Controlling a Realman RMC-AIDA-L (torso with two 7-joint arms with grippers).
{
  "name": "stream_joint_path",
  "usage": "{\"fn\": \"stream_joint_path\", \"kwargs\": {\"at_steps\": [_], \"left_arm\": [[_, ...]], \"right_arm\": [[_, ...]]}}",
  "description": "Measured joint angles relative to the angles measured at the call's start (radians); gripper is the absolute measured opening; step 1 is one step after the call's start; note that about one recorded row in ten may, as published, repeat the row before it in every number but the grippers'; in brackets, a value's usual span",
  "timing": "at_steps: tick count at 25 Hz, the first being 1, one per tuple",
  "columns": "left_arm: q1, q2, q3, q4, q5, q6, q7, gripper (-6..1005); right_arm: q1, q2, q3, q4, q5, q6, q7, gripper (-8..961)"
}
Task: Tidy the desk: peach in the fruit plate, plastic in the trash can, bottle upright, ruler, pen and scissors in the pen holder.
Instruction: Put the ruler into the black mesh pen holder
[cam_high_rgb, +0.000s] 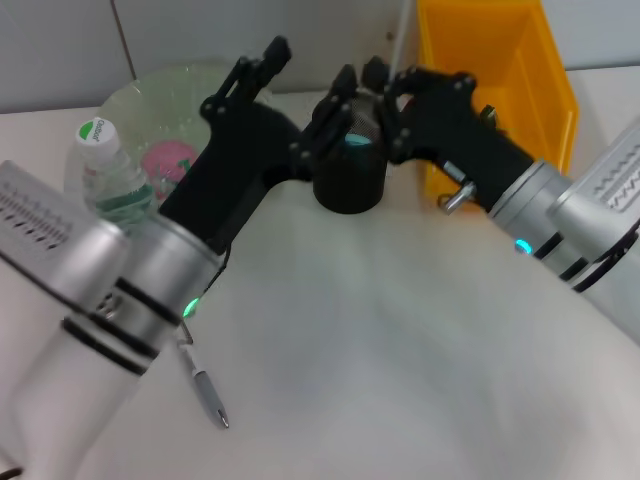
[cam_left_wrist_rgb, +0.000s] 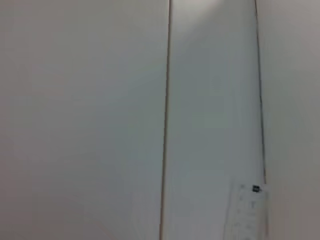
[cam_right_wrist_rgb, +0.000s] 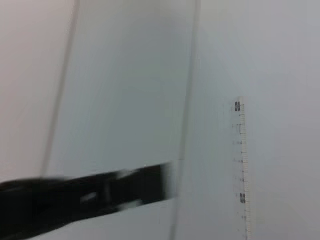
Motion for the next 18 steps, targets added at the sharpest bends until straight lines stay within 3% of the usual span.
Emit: {"fn": "stream_joint_path", "kwargs": {"at_steps": [3,5,6,7,8,13,18], "left_arm": [[0.0,0.0,0.0,0.0,0.0,0.0,0.0,689],[0.023,0.005,-0.032,-0.005,0.071,0.006,-0.07,690],[0.088,0.015,-0.189,-0.048,0.456,0.022,-0.366,690],[0.088,0.015,-0.189,-0.048,0.456,0.022,-0.366,690],[0.103,0.02,-0.219,-0.059,0.548,0.028,-0.436,691],[0.153,0.035,-0.27,-0.079,0.72,0.031,-0.56,695],[0.175,0.044,-0.277,-0.09,0.76,0.032,-0.603,699]], "right_arm": [[0.003,-0.002,0.04,-0.01,0.001,0.004,0.007,9],[0.008,-0.004,0.054,-0.02,0.001,0.012,0.018,9],[0.016,-0.004,0.059,-0.036,0.002,0.035,0.048,9],[0.016,-0.004,0.059,-0.036,0.002,0.035,0.048,9],[0.022,-0.004,0.059,-0.043,0.002,0.052,0.065,9],[0.065,-0.003,0.057,-0.089,0.0,0.199,0.186,9],[0.107,-0.003,0.046,-0.095,-0.005,0.298,0.205,9]]}}
